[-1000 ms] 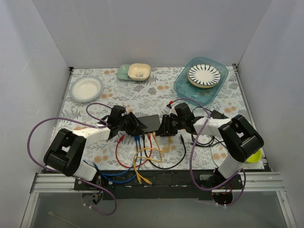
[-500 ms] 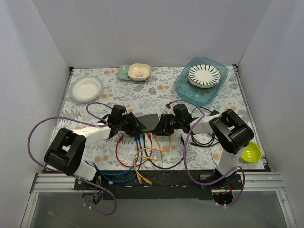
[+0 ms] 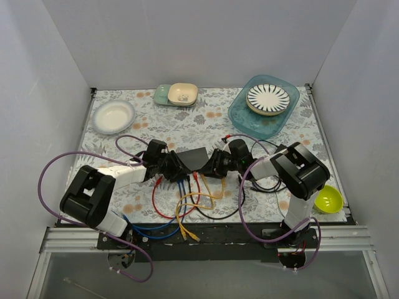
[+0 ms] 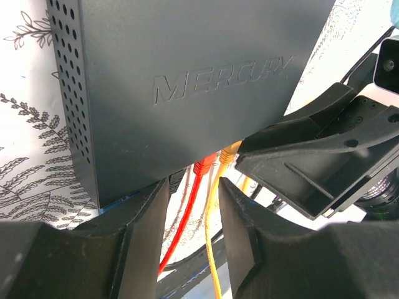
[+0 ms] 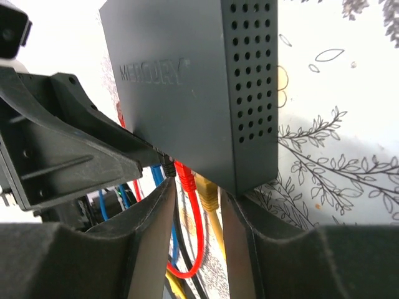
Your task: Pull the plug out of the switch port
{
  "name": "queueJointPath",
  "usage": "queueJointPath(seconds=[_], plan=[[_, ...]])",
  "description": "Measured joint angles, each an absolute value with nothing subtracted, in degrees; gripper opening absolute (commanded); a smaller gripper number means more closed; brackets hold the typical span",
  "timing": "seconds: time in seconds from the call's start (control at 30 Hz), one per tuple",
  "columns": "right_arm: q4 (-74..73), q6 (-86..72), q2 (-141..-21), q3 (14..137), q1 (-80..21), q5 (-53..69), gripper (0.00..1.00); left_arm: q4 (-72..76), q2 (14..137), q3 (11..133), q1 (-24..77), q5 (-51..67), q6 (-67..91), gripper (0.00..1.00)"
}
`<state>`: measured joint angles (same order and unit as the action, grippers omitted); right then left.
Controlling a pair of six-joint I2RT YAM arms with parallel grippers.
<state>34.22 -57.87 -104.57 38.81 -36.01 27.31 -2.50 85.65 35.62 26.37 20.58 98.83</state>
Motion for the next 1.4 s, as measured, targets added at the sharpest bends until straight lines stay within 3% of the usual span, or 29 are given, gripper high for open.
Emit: queueJointPath(seconds=[0.17, 0.57, 0.87, 1.4], plan=[[35.8, -60.8, -105.6, 38.8, -36.0, 26.2, 0.38, -2.2, 85.6, 35.4, 26.4, 21.0, 98.7, 0.38], [36.2, -63.1, -106.7, 39.4, -35.7, 25.9, 0.37, 6.6, 79.8, 35.9, 26.4, 21.4, 101.0, 0.38], [36.2, -63.8, -106.7, 39.4, -35.7, 25.8, 0.39, 2.8, 93.2, 42.6, 26.2, 20.6, 102.7, 0.35], [35.1, -66.1, -108.9, 41.9, -35.4, 25.8, 0.29, 2.4, 93.5, 43.0, 26.0, 21.3, 101.4, 0.34]])
